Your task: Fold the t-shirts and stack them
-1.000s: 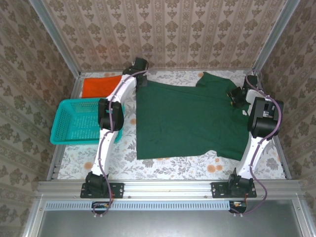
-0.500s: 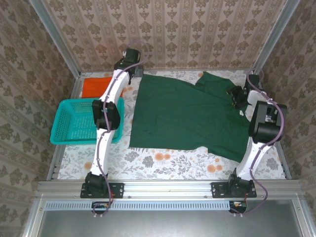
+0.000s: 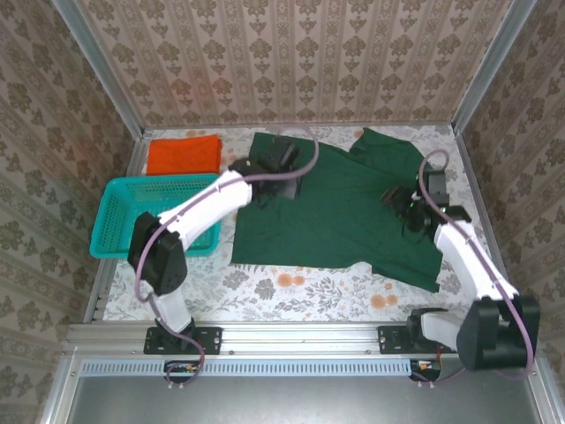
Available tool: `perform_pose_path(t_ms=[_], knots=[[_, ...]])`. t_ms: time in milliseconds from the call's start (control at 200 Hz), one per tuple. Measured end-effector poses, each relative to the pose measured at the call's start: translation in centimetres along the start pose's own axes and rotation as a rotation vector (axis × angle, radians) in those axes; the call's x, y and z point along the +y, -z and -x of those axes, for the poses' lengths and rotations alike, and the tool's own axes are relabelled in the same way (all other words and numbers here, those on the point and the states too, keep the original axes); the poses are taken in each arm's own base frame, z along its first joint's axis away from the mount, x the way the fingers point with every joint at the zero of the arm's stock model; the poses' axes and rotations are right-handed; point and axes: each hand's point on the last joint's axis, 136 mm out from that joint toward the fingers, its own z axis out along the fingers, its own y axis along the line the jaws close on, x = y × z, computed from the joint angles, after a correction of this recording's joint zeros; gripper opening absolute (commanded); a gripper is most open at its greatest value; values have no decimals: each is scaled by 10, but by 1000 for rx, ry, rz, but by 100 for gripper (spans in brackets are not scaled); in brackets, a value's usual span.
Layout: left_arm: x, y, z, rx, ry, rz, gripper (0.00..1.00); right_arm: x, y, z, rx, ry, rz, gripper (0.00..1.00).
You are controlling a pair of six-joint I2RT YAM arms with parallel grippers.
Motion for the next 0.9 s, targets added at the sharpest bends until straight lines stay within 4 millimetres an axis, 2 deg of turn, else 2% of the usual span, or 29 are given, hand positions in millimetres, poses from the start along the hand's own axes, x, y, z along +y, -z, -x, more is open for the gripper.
perform_pose_path(t_ms=[65,155,220,290,340,395,455,590,670,900], knots=[[-4,-1,-48,72,-36,6,49,-13,4,-25,42,33,-26,61],[4,4,-105,161,-63,28,50,-32,10,-53,95,62,-65,60],[13,12,-133,192,-62,41,52,-40,12,-67,131,85,-84,60],[23,22,-153,201,-44,48,54,-43,11,-78,171,112,-102,59],[31,28,-162,202,-24,60,54,-44,8,-86,205,136,-115,58],[40,33,-169,205,1,74,60,-45,5,-95,243,157,-131,56],[47,35,-173,208,40,90,61,-46,1,-105,284,177,-150,55],[64,28,-179,260,184,103,61,-55,-5,-131,385,152,-204,51],[74,20,-183,325,263,107,64,-61,-2,-142,434,97,-247,49],[71,4,-192,497,297,125,63,-64,15,-160,496,-21,-264,43]])
